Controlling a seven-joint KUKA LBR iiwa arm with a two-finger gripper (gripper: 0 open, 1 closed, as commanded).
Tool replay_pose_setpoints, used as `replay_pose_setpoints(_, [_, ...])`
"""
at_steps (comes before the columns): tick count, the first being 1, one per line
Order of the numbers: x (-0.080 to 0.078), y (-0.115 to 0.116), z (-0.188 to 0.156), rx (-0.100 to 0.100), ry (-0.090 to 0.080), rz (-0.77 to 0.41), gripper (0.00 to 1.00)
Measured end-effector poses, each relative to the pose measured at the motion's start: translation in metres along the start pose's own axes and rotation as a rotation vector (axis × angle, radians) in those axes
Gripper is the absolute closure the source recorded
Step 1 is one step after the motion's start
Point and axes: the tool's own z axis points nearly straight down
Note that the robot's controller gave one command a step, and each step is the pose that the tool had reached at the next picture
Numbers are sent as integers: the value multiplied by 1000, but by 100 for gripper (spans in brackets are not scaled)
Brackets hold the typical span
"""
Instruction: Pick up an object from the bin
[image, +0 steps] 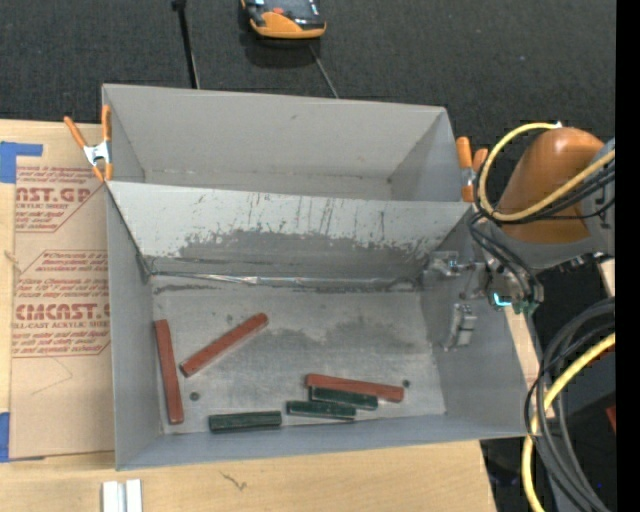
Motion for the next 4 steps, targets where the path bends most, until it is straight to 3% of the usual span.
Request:
replay_pose_setpoints(1, [-2, 0, -5, 1, -7, -2, 0])
replay_pose_setpoints(2, [-3, 3, 19, 4, -14, -86, 0])
replay_pose_setpoints(3, [47, 59, 53, 1, -6, -211, 100])
replay_pose_setpoints(4, [47, 59, 53, 1, -6, -211, 0])
